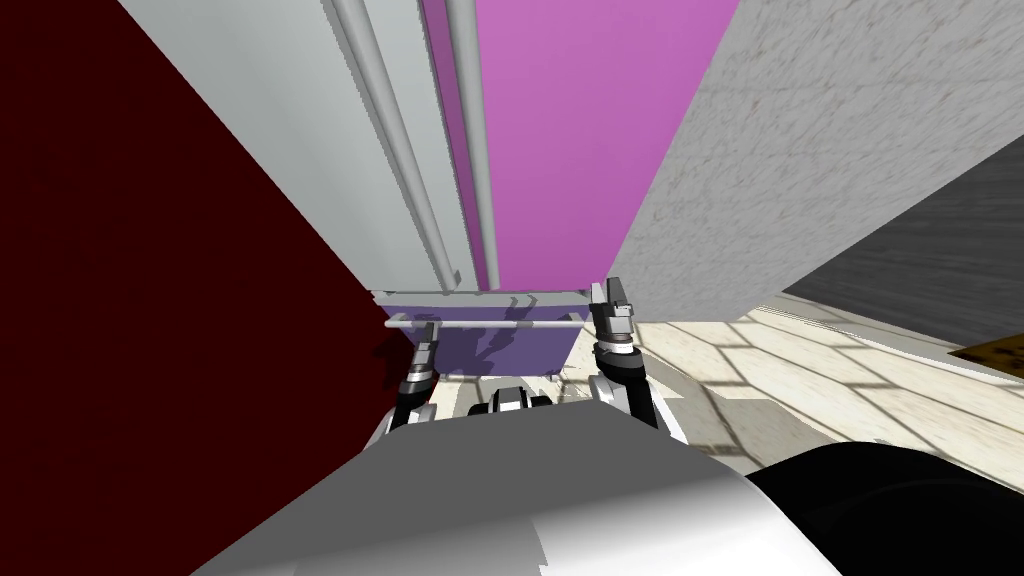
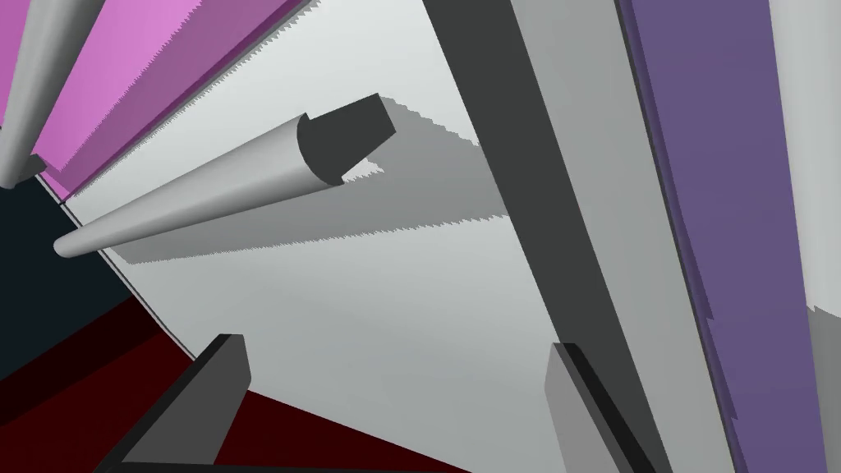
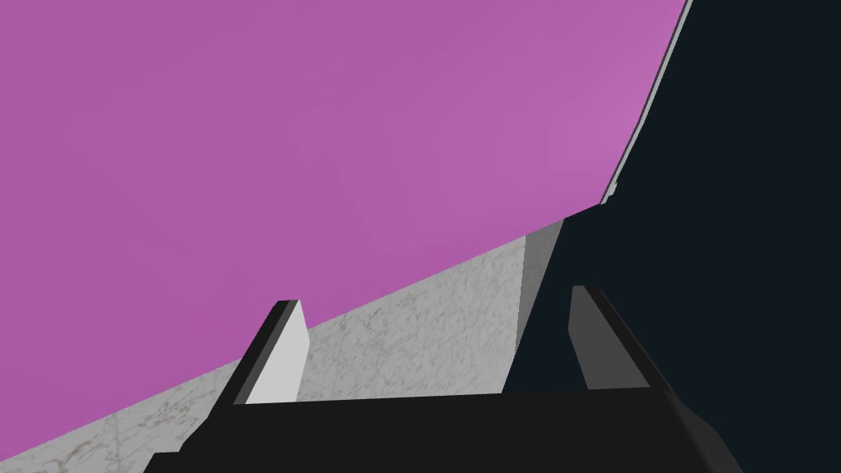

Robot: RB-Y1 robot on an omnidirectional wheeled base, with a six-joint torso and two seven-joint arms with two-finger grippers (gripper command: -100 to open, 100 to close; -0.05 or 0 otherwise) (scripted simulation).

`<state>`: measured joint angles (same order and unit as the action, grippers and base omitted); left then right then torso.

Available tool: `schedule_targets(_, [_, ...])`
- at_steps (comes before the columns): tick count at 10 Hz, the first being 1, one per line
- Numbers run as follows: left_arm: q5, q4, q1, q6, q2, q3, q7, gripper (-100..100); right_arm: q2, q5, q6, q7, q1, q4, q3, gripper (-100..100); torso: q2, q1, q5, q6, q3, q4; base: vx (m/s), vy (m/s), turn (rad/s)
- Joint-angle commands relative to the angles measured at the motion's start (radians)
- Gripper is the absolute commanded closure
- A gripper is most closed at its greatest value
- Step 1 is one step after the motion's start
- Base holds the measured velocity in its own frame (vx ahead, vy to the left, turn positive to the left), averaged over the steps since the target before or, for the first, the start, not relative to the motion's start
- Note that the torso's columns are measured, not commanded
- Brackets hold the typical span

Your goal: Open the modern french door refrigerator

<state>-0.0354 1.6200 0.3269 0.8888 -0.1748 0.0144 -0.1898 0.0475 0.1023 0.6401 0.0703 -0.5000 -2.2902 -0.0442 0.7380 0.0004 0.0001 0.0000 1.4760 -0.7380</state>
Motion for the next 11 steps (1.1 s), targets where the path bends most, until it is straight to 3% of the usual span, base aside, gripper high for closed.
schedule_targets(1, [-0.009, -0.081, -0.011, 0.036, 0.008, 0.01, -0.011, -100, 0.0, 0.0, 0.0, 0.0, 0.0, 0.0, 0.0, 0, 0.0, 0.0, 0.0, 0.0, 0.0, 0.0, 0.048, 0.019, -0.031])
schedule_targets(4, [-0.022, -0.19, -0.036, 0.088, 0.021, 0.024, -0.025, -100, 0.0, 0.0, 0.0, 0.0, 0.0, 0.0, 0.0, 0, -0.001, 0.0, 0.0, 0.0, 0.001, 0.0, 0.068, 0.021, -0.036])
schedule_targets(11, [-0.037, -0.347, -0.064, 0.149, 0.041, 0.039, -0.041, -100, 0.0, 0.0, 0.0, 0.0, 0.0, 0.0, 0.0, 0, -0.006, 0.0, 0.001, 0.001, 0.003, 0.002, 0.034, 0.023, -0.019])
